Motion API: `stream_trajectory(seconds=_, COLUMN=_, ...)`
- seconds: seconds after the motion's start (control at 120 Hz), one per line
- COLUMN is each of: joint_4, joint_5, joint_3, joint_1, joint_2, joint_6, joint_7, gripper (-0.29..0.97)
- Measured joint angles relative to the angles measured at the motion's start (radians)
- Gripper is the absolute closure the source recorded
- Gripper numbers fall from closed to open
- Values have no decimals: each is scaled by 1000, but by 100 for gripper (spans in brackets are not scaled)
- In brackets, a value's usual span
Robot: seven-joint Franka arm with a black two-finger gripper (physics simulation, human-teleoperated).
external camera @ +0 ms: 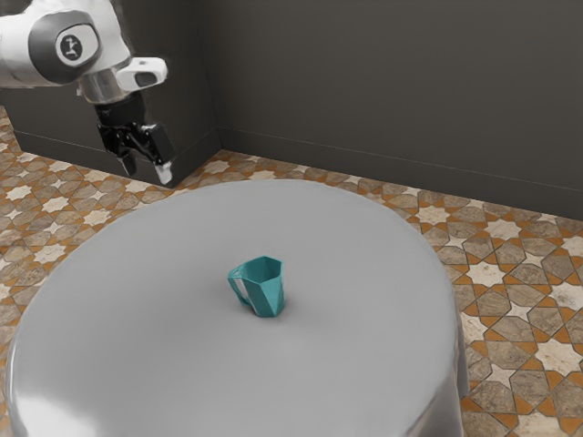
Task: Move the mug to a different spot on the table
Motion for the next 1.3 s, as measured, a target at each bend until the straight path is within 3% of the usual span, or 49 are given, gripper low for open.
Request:
stream_trajectory(seconds=0.125, joint_4=-215, joint_5=100, joint_3=263, joint_1=-287, joint_2=-223, joint_6=202, joint_7=62, gripper=0)
stream_trajectory(seconds=0.392, joint_4=-404, joint_5=355, joint_3=586, joint_1=-604, joint_2=-483, joint_6=607, joint_7=232, gripper=0)
stream_trajectory(seconds=0.6, joint_4=-451, joint_5=442, joint_3=803, joint_1=-756, joint_2=-642, joint_6=821, joint_7=396, gripper=0)
stream_trajectory(seconds=0.858, joint_4=-450, joint_5=599, joint_3=877, joint_1=-837, joint_2=-782, joint_6=940, joint_7=571, gripper=0)
stream_trajectory(seconds=1.033, joint_4=-485, joint_5=625, joint_3=878, joint_1=-815, joint_2=-862, joint_6=966, joint_7=676, gripper=0)
stream_trajectory(seconds=1.3, joint_4=-482, joint_5=634, joint_3=886, joint_1=-860, joint_2=-944, joint_6=988, joint_7=807, gripper=0)
